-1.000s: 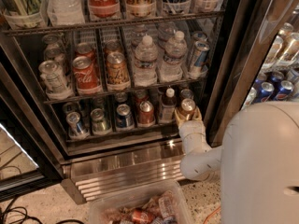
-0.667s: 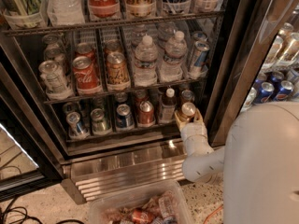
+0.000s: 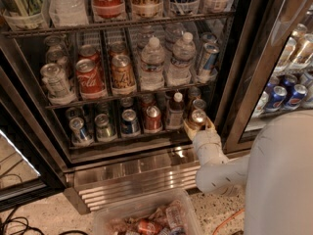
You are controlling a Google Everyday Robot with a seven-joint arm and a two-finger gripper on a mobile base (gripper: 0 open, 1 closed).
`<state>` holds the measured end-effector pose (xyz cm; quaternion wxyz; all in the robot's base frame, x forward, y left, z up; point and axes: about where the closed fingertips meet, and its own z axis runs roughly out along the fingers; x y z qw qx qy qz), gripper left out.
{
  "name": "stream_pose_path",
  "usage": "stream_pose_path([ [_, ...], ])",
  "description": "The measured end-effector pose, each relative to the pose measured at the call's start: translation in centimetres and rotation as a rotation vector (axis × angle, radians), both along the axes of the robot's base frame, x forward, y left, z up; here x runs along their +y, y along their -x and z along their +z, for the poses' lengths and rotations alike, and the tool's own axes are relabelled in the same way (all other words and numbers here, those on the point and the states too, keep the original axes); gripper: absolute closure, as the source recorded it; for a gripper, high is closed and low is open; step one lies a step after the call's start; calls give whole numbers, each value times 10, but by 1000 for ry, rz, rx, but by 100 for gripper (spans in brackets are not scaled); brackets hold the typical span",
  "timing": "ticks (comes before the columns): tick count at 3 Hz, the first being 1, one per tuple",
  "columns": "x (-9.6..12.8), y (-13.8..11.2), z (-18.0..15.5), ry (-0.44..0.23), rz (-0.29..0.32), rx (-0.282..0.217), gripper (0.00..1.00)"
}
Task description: Pick orange can from bottom shelf of fridge
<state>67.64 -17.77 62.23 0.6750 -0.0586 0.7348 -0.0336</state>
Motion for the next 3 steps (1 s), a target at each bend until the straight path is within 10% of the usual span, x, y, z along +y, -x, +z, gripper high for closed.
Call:
stream_pose_path([
  [3, 13, 32, 57, -141, 134, -38, 100],
])
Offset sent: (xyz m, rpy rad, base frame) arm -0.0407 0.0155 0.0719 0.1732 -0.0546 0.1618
